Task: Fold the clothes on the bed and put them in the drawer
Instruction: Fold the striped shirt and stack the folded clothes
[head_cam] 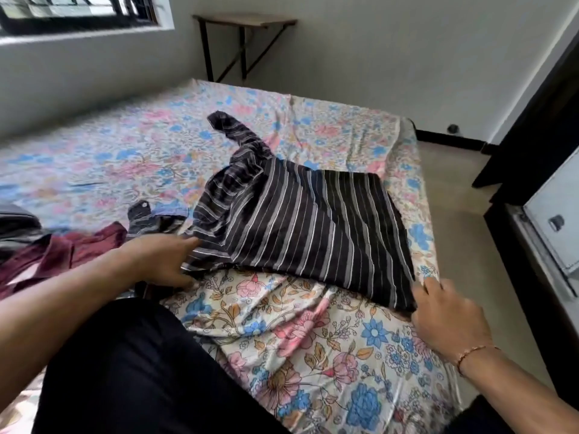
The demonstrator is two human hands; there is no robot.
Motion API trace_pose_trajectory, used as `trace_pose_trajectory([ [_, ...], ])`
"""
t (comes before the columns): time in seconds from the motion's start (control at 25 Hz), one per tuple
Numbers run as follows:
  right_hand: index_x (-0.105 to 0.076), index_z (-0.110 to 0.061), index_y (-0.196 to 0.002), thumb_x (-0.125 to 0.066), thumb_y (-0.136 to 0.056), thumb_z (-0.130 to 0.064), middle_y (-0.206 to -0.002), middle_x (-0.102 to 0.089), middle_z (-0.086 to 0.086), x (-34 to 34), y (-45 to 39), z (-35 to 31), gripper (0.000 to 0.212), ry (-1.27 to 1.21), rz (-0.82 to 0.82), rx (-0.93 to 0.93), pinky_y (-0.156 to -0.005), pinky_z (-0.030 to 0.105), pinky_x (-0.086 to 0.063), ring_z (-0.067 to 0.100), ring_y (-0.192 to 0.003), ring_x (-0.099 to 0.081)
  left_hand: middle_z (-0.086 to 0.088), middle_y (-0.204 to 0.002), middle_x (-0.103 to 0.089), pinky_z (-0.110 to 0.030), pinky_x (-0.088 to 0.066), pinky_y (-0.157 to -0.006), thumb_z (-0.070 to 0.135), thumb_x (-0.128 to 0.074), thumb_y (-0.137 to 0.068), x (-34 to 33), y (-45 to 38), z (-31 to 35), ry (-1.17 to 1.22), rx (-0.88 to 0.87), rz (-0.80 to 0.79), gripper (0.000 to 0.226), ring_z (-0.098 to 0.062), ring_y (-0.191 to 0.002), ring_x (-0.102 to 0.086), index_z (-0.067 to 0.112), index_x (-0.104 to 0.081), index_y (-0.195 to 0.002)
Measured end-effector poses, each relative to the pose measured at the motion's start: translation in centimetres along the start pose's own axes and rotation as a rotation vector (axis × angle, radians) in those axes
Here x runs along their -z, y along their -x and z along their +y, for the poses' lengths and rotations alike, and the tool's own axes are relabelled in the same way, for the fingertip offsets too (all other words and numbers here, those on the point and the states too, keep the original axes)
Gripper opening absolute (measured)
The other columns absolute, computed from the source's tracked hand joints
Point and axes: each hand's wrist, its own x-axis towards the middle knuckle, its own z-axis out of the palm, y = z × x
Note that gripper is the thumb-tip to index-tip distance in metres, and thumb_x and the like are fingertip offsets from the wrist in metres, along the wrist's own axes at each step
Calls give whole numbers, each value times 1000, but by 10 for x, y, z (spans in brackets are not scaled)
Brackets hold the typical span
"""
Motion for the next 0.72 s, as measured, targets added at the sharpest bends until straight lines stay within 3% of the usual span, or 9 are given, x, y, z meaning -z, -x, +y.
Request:
trace_pose_trajectory([
  [0.08,-62,-10,-133,-75,-77,-17,-126,-57,10,-11,0,-6,59,-64,153,178,-79,41,-57,26,-105,-59,1,-158,-42,-35,-52,-98,92,-52,-71,-7,-9,2,-43,-52,50,123,-22,-138,-50,29,-7,-166],
  [0.12,-58,-10,-139,-78,-75,-21,-135,-55,10,-13,-2,-15,68,-96,173,321,-91,44,-55,26,-116,-57,1,-160,-37,-36,-51,-100,97,-44,-71,-12,-13,6,-76,-91,23,124,-23,-141,-45,31,-2,-166],
  [0.2,-53,-15,-146,-75,-78,-24,-144,-54,5,-16,-9,-33,72,-162,83,445,-105,43,-50,21,-129,-55,0,-157,-40,-37,-51,-103,96,-25,-79,-21,-17,9,-107,-158,-3,107,-22,-140,-45,34,-16,-165],
  [0.24,-49,-17,-150,-70,-83,-20,-148,-53,4,-21,-15,-39,71,-203,28,414,-110,42,-47,20,-134,-53,1,-153,-47,-37,-50,-107,86,-26,-88,-21,-15,9,-73,-170,45,89,-20,-137,-47,34,-32,-161],
  [0.36,-32,-21,-159,-49,-94,-1,-163,-37,3,-31,-29,-29,71,-347,-105,202,-124,36,-25,19,-151,-34,2,-145,-62,-38,-42,-118,37,-58,-103,-20,-14,-2,171,-225,276,41,-18,-136,-54,23,-64,-141],
  [0.44,-22,-28,-162,-45,-95,5,-167,-17,-9,-35,-33,-11,78,-405,-196,139,-124,30,-22,11,-156,-17,-1,-134,-70,-42,-49,-112,26,-63,-102,-24,-11,-2,314,-223,261,35,-19,-123,-65,18,-67,-136],
  [0.52,-24,-34,-160,-45,-94,8,-165,-15,-17,-32,-40,-1,81,-413,-211,147,-120,24,-31,2,-153,-15,1,-116,-75,-42,-56,-94,19,-62,-103,-28,-9,-2,486,-183,271,24,-19,-103,-70,18,-69,-125],
  [0.6,-36,-33,-156,-45,-89,13,-161,-25,-19,-26,-45,3,81,-460,-205,121,-114,18,-34,0,-150,-25,12,-98,-72,-38,-56,-83,10,-60,-103,-21,-7,-4,716,-153,355,17,-12,-88,-68,23,-68,-110],
  [0.72,-50,-36,-148,-53,-87,12,-155,-43,-17,-19,-51,12,78,-440,-188,104,-99,16,-47,4,-140,-47,10,-85,-73,-25,-56,-67,4,-64,-100,-3,-1,-3,1026,-120,438,19,-7,-72,-68,22,-70,-101],
])
